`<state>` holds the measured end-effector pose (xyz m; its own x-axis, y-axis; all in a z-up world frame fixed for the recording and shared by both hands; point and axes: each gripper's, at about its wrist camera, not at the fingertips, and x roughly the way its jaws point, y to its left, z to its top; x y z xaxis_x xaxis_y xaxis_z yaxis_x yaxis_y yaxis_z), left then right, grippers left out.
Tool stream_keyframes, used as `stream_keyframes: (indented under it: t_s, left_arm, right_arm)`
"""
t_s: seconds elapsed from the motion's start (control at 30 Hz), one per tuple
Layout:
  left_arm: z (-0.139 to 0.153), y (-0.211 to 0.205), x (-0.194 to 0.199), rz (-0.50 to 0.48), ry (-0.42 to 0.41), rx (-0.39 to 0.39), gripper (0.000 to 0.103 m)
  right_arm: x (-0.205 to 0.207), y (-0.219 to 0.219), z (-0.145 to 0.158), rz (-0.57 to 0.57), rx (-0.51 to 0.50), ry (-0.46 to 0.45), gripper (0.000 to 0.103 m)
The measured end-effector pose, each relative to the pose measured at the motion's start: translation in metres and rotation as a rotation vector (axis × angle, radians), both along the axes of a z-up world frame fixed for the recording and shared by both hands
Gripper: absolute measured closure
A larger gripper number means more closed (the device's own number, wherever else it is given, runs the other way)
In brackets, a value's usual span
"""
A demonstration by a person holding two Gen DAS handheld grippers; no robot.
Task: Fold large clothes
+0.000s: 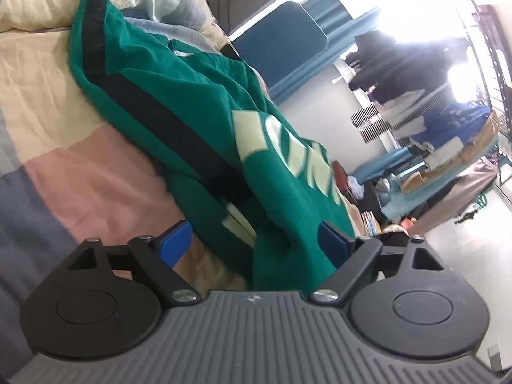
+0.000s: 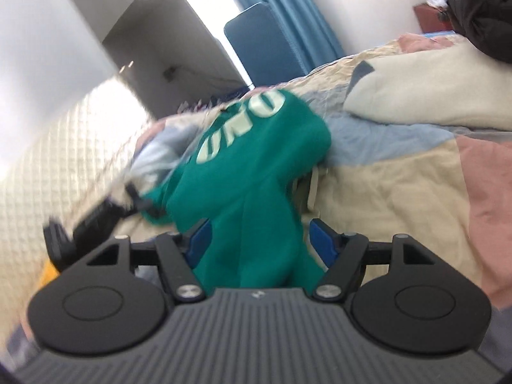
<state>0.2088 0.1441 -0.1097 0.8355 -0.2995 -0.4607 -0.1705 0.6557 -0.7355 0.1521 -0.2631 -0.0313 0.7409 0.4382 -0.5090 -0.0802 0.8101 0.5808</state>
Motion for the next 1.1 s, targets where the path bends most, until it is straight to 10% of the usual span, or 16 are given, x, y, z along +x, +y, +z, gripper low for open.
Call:
stream_keyframes:
  t_s: [0.33, 0.6, 0.73, 0.87, 1.1]
  left_arm:
    - [-0.071, 0.033, 0.067, 0.164, 0.123, -0.136, 0.043]
    - [-0.083, 0.031, 0.104, 0.23, 0.048, -0.186, 0.058]
    - [-0.08, 0.028, 0.113, 0.235, 0.04, -0.137, 0.078]
    - [-0.059, 0.023, 0.115, 0.245, 0.025, -0.051, 0.091]
    - [-0.02, 0.035, 0.073, 0.284, -0.037, -0.048, 0.094]
  right_arm:
    - [0.124, -0.021, -0.077, -0.136, 0.253, 0.164, 0.034]
    - [0.167, -0.036, -0.149, -0.119, 0.491, 0.175, 0.037]
    - [0.183, -0.024, -0.157, -0.018, 0.526, 0.171, 0.043]
    - [0.187, -0.018, -0.159, 0.019, 0.575, 0.157, 0.082]
    - [0.161, -0.035, -0.083, 0.028, 0.495, -0.152, 0.089]
